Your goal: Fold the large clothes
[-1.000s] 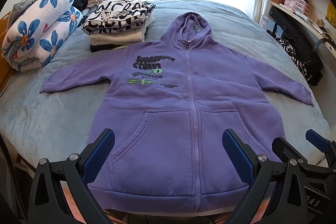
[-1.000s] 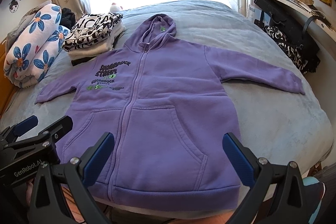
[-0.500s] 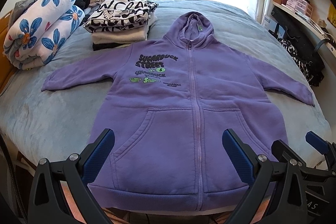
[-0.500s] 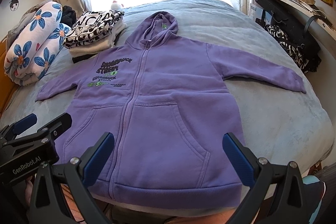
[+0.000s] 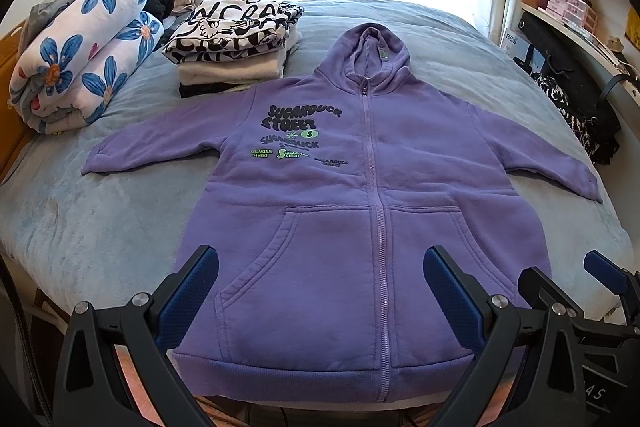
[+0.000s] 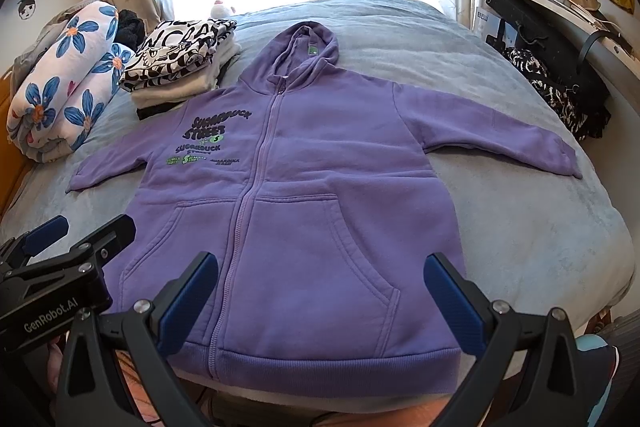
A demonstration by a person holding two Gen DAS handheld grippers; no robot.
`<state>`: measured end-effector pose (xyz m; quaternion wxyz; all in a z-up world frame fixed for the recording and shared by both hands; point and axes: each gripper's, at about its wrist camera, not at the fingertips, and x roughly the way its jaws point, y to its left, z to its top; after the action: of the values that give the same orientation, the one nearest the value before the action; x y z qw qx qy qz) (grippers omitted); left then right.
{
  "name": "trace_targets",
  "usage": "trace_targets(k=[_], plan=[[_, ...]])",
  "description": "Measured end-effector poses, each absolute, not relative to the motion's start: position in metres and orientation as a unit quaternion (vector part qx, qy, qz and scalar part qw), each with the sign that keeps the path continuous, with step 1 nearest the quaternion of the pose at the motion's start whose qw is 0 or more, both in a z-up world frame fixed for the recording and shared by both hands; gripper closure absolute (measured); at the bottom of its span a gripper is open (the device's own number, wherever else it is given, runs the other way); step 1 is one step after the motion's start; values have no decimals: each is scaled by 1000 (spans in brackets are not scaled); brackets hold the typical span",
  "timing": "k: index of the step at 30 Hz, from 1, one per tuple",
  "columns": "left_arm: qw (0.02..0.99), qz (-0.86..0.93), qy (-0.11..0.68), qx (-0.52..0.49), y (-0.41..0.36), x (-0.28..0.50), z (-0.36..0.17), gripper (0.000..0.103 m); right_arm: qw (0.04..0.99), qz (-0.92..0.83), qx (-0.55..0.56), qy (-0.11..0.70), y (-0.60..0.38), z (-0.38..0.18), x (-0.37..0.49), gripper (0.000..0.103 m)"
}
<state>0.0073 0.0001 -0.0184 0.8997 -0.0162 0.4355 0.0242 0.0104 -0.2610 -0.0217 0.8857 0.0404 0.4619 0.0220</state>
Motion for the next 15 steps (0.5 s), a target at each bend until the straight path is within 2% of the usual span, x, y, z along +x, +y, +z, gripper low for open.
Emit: trace_targets(k=[15], plan=[[897, 27, 441, -18, 1, 9, -20, 2, 885, 23, 38, 463, -257, -22, 11, 0]])
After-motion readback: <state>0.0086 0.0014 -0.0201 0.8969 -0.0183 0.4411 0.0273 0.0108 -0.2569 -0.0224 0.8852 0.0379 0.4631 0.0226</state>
